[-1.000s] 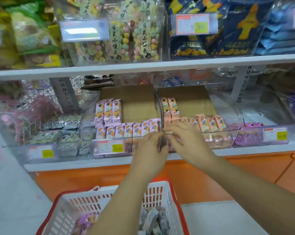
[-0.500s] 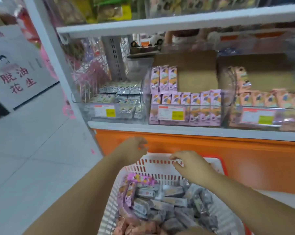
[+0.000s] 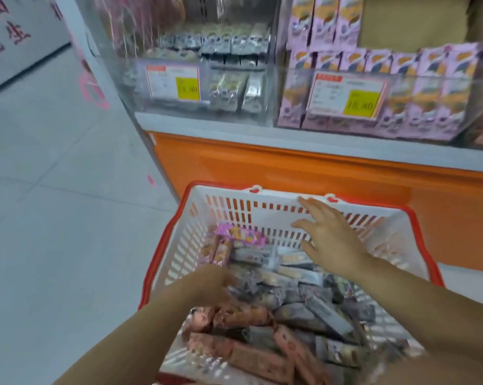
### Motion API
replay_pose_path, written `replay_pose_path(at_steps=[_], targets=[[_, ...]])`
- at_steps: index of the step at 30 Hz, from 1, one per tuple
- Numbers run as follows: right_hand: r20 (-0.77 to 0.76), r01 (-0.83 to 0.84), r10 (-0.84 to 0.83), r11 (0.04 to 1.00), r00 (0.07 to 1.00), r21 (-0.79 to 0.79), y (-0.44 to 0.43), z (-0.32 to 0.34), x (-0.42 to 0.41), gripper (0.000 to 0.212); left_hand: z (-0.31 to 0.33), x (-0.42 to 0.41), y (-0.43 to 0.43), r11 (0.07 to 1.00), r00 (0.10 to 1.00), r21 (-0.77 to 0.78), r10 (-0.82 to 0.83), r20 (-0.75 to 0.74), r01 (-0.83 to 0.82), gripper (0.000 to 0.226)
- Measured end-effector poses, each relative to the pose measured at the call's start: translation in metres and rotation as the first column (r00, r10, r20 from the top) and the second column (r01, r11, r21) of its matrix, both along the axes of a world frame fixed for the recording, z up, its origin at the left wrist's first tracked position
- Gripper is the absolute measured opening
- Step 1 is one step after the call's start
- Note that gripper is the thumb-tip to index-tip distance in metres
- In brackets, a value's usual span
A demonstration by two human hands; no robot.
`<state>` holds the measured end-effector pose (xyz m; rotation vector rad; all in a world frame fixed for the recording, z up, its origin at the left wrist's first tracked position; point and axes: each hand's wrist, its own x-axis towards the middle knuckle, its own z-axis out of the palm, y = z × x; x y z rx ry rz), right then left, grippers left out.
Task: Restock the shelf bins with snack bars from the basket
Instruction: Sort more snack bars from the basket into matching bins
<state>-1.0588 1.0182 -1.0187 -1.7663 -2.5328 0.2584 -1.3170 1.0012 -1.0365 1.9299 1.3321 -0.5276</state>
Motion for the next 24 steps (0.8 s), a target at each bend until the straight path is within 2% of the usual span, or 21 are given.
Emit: replay_pose_path(at_steps=[3, 5, 8, 12, 14, 16, 19, 20, 22, 24], targets=[[0.019, 0.026, -0.027, 1.0, 0.999, 0.006, 0.001, -0.005, -0.003, 0.039, -0.019, -0.002, -0.012, 0.991, 0.996, -0.098, -0.094, 0.004, 0.094, 0.023], [0.017, 0.036, -0.036, 0.999, 0.999, 0.011, 0.001, -0.005, -0.004, 0.038, -0.025, -0.001, -0.019, 0.993, 0.995, -0.054, -0.1, 0.008, 0.101, 0.016], [0.051, 0.023, -0.023, 1.0, 0.998, 0.009, 0.0, -0.003, -0.004, 0.037, -0.028, 0.003, -0.025, 0.993, 0.994, 0.032, -0.112, -0.02, 0.112, 0.027], [0.04, 0.006, -0.006, 1.0, 0.999, -0.008, -0.001, 0.012, -0.005, 0.036, -0.022, 0.003, -0.025, 0.999, 0.999, 0.052, -0.013, 0.037, 0.011, 0.027], [-0.03, 0.051, -0.053, 0.996, 0.998, -0.079, -0.002, 0.024, -0.007, 0.034, -0.006, 0.002, -0.02, 0.994, 0.993, 0.096, 0.045, 0.105, -0.055, 0.031], [-0.159, 0.089, -0.114, 0.983, 0.981, -0.159, -0.005, 0.042, -0.012, 0.03, 0.019, 0.002, -0.013, 0.977, 0.986, 0.202, 0.031, 0.163, -0.064, 0.029], [-0.329, 0.15, -0.231, 0.956, 0.916, -0.253, -0.017, 0.078, -0.017, 0.011, 0.068, 0.007, -0.003, 0.925, 0.97, 0.365, 0.012, 0.245, -0.103, 0.022], [-0.359, 0.179, -0.257, 0.955, 0.897, -0.237, -0.022, 0.09, -0.018, 0.011, 0.085, 0.011, 0.0, 0.905, 0.96, 0.404, 0.017, 0.28, -0.134, 0.022], [-0.449, 0.217, -0.303, 0.948, 0.841, -0.233, -0.031, 0.115, -0.016, 0.024, 0.118, 0.021, 0.003, 0.858, 0.933, 0.47, 0.03, 0.359, -0.209, 0.022], [-0.582, 0.222, -0.368, 0.925, 0.725, -0.308, -0.041, 0.142, -0.013, 0.029, 0.148, 0.038, 0.003, 0.81, 0.894, 0.513, 0.032, 0.446, -0.285, 0.025]])
